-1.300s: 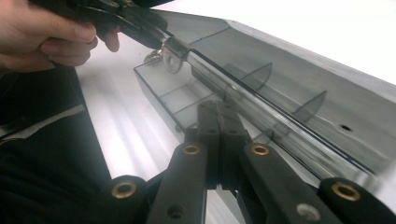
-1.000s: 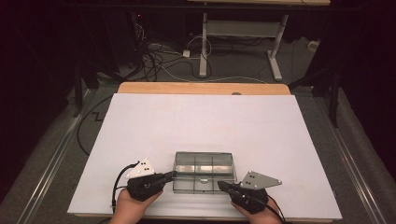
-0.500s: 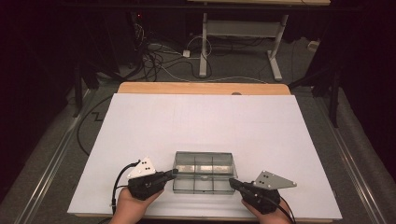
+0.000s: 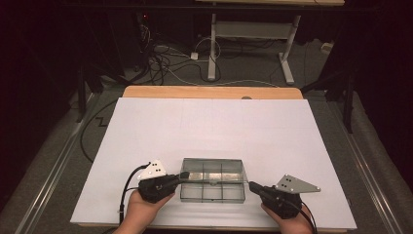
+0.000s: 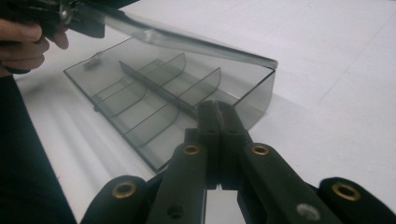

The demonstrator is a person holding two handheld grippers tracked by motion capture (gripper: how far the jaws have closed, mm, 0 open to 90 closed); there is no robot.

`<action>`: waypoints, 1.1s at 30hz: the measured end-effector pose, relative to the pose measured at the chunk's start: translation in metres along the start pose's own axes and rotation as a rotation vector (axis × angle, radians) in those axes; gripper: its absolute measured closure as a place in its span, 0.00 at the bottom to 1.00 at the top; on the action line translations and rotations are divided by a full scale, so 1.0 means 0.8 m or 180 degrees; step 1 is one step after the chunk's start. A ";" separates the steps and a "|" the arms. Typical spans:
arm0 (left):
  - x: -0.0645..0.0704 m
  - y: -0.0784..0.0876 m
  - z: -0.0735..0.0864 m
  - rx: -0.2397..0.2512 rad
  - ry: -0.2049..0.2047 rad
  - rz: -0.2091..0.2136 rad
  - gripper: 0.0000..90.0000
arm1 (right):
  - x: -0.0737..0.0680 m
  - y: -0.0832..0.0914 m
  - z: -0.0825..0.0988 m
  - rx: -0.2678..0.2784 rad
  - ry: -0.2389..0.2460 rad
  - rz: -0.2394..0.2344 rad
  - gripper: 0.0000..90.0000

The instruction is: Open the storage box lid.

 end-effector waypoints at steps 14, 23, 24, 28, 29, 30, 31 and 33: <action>-0.014 -0.015 -0.010 -0.0020 0.0032 -0.0015 0.97 | 0.033 -0.007 0.001 0.0001 -0.0080 0.0276 1.00; -0.021 -0.021 -0.011 -0.0032 0.0045 -0.0031 0.97 | 0.052 -0.024 0.005 -0.0090 -0.0158 0.0398 1.00; -0.021 -0.021 -0.011 -0.0029 0.0038 -0.0036 0.97 | 0.054 -0.026 0.004 -0.0091 -0.0138 0.0397 1.00; -0.022 -0.022 -0.012 -0.0021 0.0056 -0.0045 0.97 | 0.063 -0.034 -0.004 -0.0073 -0.0045 0.0432 1.00; -0.022 -0.023 -0.013 -0.0024 0.0044 -0.0057 0.97 | 0.065 -0.036 -0.006 -0.0059 -0.0024 0.0451 1.00; -0.022 -0.023 -0.013 -0.0028 0.0036 -0.0068 0.97 | 0.066 -0.037 -0.008 -0.0050 -0.0016 0.0459 1.00; -0.022 -0.023 -0.015 -0.0008 0.0049 -0.0067 0.97 | 0.068 -0.039 -0.011 -0.0031 -0.0019 0.0459 1.00; -0.023 -0.024 -0.016 -0.0011 0.0045 -0.0074 0.97 | 0.072 -0.045 -0.016 -0.0020 0.0021 0.0479 1.00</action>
Point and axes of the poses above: each handheld gripper's, and its own axes: y roughly backward along the jaws, z roughly out of its underside, x roughly to its right, the point moved 9 cm from there along -y, roughly forward along the jaws, and after that the axes turned 12 degrees about y, right-handed, at the moved point
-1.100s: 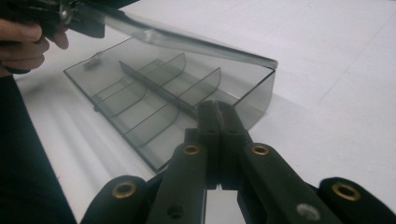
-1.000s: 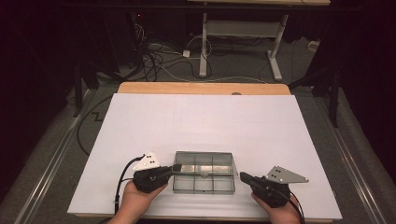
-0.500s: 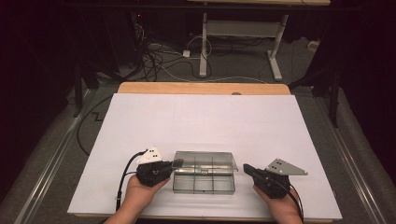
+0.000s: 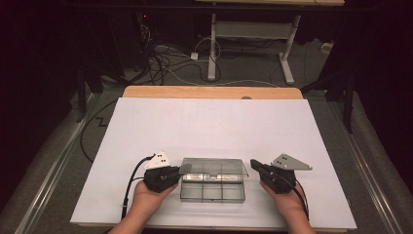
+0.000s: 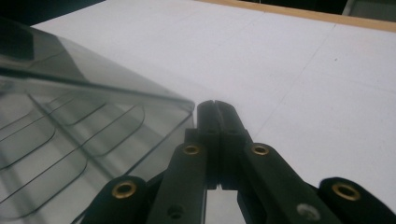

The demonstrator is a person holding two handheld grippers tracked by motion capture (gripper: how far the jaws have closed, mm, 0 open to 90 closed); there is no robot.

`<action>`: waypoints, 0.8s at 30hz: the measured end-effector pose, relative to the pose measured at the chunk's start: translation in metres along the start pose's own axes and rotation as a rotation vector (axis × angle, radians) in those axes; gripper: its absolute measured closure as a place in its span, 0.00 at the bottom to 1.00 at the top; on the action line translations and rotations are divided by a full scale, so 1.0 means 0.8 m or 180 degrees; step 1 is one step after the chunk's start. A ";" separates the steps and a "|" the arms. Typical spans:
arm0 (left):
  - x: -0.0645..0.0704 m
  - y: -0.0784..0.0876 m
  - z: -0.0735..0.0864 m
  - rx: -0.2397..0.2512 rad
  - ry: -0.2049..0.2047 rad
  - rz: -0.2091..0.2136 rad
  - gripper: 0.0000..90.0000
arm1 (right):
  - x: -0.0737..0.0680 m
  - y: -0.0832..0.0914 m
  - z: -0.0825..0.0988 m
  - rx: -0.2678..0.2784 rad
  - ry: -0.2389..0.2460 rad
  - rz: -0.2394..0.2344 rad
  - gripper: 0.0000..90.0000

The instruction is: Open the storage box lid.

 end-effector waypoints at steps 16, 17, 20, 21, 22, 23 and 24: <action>-0.013 -0.009 -0.010 0.0011 0.0009 -0.0005 0.97 | 0.035 -0.050 -0.028 0.0054 -0.0111 0.0055 1.00; -0.014 -0.010 -0.011 0.0015 0.0011 -0.0009 0.97 | 0.035 -0.051 -0.028 0.0066 -0.0129 0.0055 1.00; -0.015 -0.010 -0.012 0.0016 -0.0012 -0.0018 0.97 | 0.030 -0.049 -0.029 0.0091 -0.0105 0.0035 1.00; -0.015 -0.010 -0.013 0.0014 -0.0014 -0.0022 0.97 | 0.027 -0.046 -0.031 0.0112 -0.0106 0.0021 1.00; -0.015 -0.011 -0.013 0.0013 -0.0010 -0.0026 0.97 | 0.024 -0.045 -0.032 0.0142 -0.0097 0.0008 1.00; -0.015 -0.012 -0.013 0.0008 -0.0008 -0.0022 0.97 | 0.020 -0.044 -0.032 0.0148 -0.0080 -0.0012 1.00; -0.015 -0.013 -0.013 0.0003 -0.0011 -0.0022 0.97 | 0.016 -0.043 -0.033 0.0160 -0.0061 -0.0025 1.00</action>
Point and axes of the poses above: each handheld gripper's, and its own axes: y roughly backward along the jaws, z roughly out of its underside, x roughly to its right, the point moved 9 cm from there along -y, roughly forward along the jaws, and after that the axes turned 12 degrees about y, right-handed, at the moved point
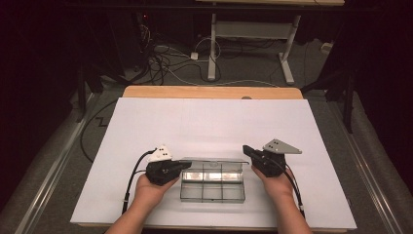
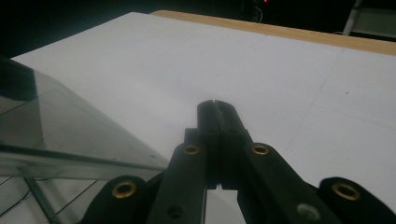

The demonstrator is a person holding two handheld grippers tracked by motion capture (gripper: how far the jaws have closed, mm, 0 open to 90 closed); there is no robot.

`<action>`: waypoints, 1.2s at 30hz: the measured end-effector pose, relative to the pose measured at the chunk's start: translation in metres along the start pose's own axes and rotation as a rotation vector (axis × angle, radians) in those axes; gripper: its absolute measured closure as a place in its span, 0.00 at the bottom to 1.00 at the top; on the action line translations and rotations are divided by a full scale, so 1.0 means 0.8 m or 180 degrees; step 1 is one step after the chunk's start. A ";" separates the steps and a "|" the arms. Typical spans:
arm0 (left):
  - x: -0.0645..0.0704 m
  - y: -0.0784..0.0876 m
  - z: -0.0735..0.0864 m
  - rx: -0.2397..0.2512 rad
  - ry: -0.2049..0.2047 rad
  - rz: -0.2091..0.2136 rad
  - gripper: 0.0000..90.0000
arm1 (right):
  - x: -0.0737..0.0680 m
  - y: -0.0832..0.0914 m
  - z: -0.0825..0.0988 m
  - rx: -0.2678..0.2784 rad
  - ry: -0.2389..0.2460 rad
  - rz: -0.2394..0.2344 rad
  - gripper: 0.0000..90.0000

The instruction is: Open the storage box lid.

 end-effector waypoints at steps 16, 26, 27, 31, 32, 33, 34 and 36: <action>-0.003 -0.003 -0.009 0.0058 0.0023 0.0011 0.97 | -0.004 0.007 -0.008 0.0113 -0.0019 0.0091 1.00; -0.010 -0.002 -0.017 0.0138 0.0080 -0.0006 0.97 | -0.001 -0.003 -0.020 0.0214 -0.0048 0.0054 1.00; -0.010 -0.002 -0.018 0.0143 0.0085 -0.0009 0.97 | -0.002 -0.004 -0.020 0.0208 -0.0042 0.0050 1.00; -0.014 -0.003 -0.020 0.0145 0.0089 -0.0029 0.97 | 0.000 -0.008 -0.021 0.0228 -0.0037 0.0041 1.00; -0.016 -0.004 -0.020 0.0143 0.0094 -0.0037 0.97 | 0.001 -0.009 -0.021 0.0227 -0.0049 0.0039 1.00; -0.017 -0.004 -0.020 0.0144 0.0095 -0.0045 0.97 | 0.001 -0.009 -0.021 0.0234 -0.0068 0.0031 1.00; -0.017 -0.004 -0.020 0.0143 0.0098 -0.0044 0.97 | 0.002 -0.010 -0.022 0.0243 -0.0077 0.0028 1.00; -0.018 -0.005 -0.020 0.0140 0.0102 -0.0052 0.97 | 0.003 -0.011 -0.022 0.0245 -0.0087 0.0028 1.00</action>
Point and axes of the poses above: each handheld gripper's, and its own axes: y roughly backward along the jaws, z roughly out of its underside, x roughly to its right, the point moved 9 cm from there along -y, roughly forward along the jaws, and after that the axes turned 12 degrees about y, right-handed, at the moved point
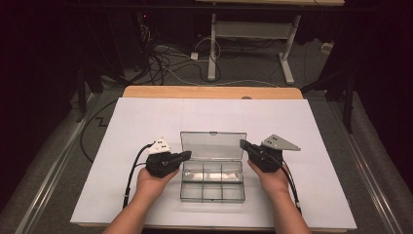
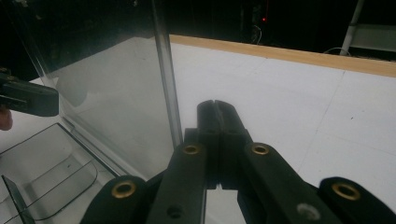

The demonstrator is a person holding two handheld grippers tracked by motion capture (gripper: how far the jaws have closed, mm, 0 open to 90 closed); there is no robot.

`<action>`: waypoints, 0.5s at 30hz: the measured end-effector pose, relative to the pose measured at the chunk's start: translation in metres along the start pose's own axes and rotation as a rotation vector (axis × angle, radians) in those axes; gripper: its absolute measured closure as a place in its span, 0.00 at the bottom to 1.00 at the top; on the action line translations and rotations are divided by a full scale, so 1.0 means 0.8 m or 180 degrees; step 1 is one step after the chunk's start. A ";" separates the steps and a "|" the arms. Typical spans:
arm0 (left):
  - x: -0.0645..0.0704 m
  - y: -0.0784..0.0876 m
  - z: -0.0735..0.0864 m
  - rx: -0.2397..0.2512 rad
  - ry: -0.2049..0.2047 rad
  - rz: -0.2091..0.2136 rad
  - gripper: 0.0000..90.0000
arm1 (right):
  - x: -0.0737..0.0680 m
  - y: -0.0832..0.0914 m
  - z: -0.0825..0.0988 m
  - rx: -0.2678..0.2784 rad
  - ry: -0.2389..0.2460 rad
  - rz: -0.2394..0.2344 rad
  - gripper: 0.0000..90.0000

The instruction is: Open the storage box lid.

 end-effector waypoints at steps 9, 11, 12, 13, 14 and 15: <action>0.000 0.002 -0.001 0.0010 -0.0010 -0.0007 0.97 | 0.000 -0.004 -0.002 0.0007 0.0036 0.0021 1.00; -0.001 0.002 -0.001 0.0014 -0.0014 -0.0019 0.97 | 0.000 -0.004 -0.001 0.0005 0.0054 0.0035 1.00; -0.001 0.003 -0.001 0.0015 -0.0016 -0.0021 0.97 | 0.001 -0.005 -0.001 0.0008 0.0048 0.0035 1.00; -0.002 0.004 -0.001 0.0018 -0.0013 -0.0022 0.97 | 0.001 -0.005 -0.001 0.0006 0.0050 0.0036 1.00; -0.002 0.004 -0.002 0.0023 -0.0009 -0.0021 0.97 | 0.001 -0.005 -0.001 0.0002 0.0047 0.0037 1.00; -0.002 0.006 -0.003 0.0033 -0.0014 -0.0021 0.97 | 0.001 -0.006 -0.001 0.0004 0.0050 0.0037 1.00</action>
Point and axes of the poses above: each handheld gripper's, and its own axes: y roughly backward along the jaws, z roughly out of its underside, x roughly to its right, the point moved 9 cm from there along -y, roughly forward along the jaws, and after that the axes turned 12 degrees about y, right-handed, at the moved point
